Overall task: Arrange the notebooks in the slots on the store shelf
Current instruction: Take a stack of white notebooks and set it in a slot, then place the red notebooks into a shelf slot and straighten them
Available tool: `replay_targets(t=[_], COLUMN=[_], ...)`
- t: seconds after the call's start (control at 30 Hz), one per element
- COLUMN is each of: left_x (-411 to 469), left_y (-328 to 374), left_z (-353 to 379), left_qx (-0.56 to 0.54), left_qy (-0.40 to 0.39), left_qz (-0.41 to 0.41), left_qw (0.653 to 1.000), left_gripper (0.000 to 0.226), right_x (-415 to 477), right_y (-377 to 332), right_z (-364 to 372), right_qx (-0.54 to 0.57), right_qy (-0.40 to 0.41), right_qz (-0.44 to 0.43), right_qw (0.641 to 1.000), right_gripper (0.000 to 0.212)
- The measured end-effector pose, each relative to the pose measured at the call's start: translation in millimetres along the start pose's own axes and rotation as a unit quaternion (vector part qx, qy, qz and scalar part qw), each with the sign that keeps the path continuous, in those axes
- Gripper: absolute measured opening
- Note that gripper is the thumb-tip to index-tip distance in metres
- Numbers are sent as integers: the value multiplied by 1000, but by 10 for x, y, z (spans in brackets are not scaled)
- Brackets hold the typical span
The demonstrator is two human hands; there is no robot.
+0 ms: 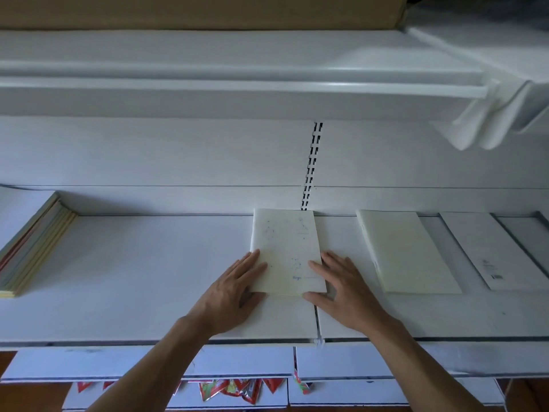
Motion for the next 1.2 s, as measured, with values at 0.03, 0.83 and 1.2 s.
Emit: replay_targets(t=[0.03,0.83,1.2], left_x=[-5,-3295,-3931], left_y=[3,-1168,-2234], left_z=[-12,-2694,-3308], left_qx=[-3,196,185], left_qy=[-1,46,96], left_qz=[-10,-419,-412], left_qw=[1000,885,887], left_gripper=[66,22,26], right_x=[1,638,1120], right_y=[-19,-4089,-5640], right_z=[-24,918,1502], right_qx=[11,1,-26], right_qy=[-3,-17,-15], right_qz=[3,-109,-167], right_qw=[1000,994,986], right_gripper=[92,45,61])
Point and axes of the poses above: each hand's wrist, its own x-axis towards the middle knuckle, its own z-axis out of the palm, y = z × x, the point moved 5 cm from there along x, towards the middle knuckle, and after that the axes turned 1 degree about y, right-handed, at the moved point
